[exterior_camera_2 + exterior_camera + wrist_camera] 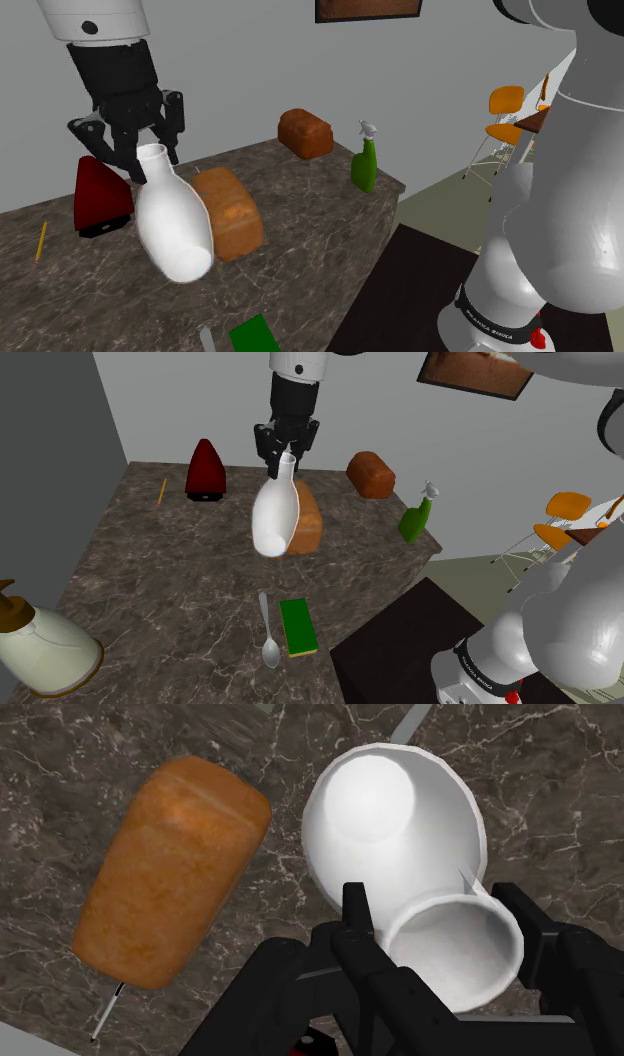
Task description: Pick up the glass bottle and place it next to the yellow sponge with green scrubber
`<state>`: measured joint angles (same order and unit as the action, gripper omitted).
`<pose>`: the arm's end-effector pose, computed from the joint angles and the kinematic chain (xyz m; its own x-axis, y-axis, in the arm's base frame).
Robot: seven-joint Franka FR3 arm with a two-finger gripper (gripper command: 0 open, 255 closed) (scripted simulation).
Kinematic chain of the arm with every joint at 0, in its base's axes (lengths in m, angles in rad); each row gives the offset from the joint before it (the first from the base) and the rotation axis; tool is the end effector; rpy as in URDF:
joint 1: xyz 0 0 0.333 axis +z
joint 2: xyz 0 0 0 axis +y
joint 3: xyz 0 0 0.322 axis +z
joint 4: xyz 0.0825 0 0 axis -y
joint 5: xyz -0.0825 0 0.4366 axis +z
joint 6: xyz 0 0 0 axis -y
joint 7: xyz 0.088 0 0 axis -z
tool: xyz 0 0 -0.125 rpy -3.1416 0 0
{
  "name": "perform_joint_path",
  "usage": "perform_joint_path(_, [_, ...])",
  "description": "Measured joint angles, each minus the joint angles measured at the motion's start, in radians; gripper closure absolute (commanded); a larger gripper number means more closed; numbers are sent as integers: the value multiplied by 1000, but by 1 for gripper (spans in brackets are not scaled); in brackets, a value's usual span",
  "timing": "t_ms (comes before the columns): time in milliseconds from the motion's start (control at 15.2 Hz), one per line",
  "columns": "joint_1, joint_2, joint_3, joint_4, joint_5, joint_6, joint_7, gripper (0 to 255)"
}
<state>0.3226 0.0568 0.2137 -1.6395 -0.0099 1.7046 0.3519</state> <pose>0.5461 0.3200 0.5535 0.9829 0.1842 0.0082 0.1842 -0.9829 -0.0054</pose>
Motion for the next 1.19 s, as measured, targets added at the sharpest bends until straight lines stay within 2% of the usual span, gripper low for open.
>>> perform_joint_path(660, [129,209,78,142,-67,58,209,255])
perform_joint_path(1188, [135,229,78,65,-75,153,226,255])
